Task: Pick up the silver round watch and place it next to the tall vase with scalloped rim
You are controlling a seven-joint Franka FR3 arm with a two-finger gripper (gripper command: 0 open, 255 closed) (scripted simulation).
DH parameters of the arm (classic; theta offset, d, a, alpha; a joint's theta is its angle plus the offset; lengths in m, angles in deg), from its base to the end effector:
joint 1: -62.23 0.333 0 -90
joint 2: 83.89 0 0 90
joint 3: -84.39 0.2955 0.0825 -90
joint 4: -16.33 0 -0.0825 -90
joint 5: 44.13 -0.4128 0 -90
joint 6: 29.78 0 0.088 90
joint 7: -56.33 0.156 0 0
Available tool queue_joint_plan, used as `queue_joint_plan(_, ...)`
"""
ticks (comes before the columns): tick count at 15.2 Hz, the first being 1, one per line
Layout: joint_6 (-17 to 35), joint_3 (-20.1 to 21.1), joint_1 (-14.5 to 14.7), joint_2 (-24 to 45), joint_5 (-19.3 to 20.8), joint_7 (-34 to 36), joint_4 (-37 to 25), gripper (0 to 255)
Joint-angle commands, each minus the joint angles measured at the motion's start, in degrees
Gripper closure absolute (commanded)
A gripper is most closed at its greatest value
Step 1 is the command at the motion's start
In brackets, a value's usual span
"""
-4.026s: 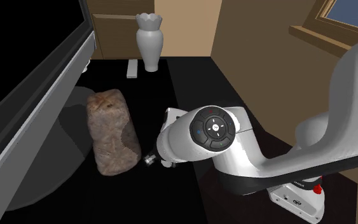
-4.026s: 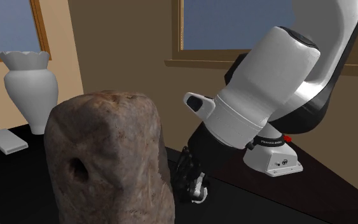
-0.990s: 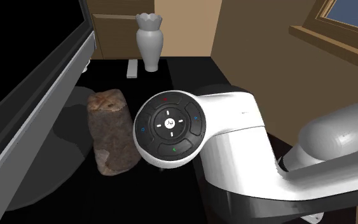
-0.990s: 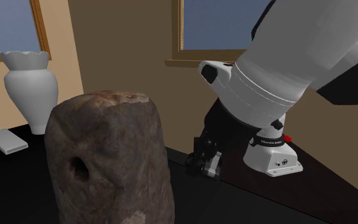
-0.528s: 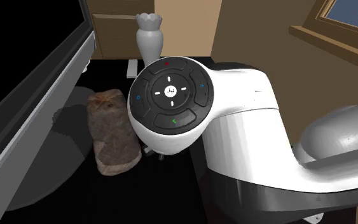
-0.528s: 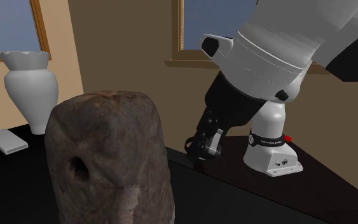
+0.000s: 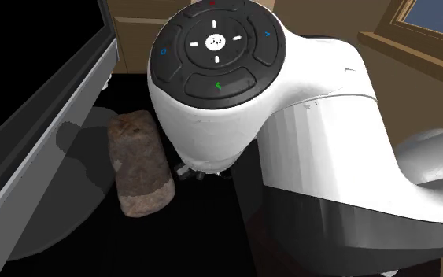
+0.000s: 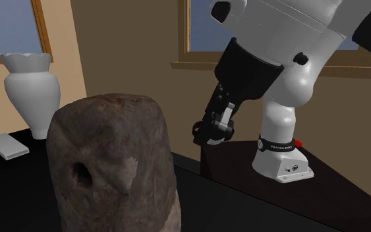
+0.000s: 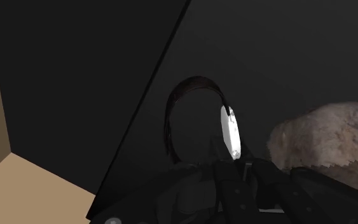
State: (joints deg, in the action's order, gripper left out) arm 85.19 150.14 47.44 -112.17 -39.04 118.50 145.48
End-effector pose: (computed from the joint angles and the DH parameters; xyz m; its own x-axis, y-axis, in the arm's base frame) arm 0.3324 0.3818 0.3699 0.8967 -0.1304 0.4229 -0.2636 -0.9250 0.2737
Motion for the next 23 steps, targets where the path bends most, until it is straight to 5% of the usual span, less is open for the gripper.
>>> queue_joint_plan(1,-1.34,-0.91,0.45,-0.34,-0.15,-0.73,-1.04,255)
queue_joint_plan(23,-16.09,-7.58,1.85,-1.82,-0.06,-7.48,-14.99,255)
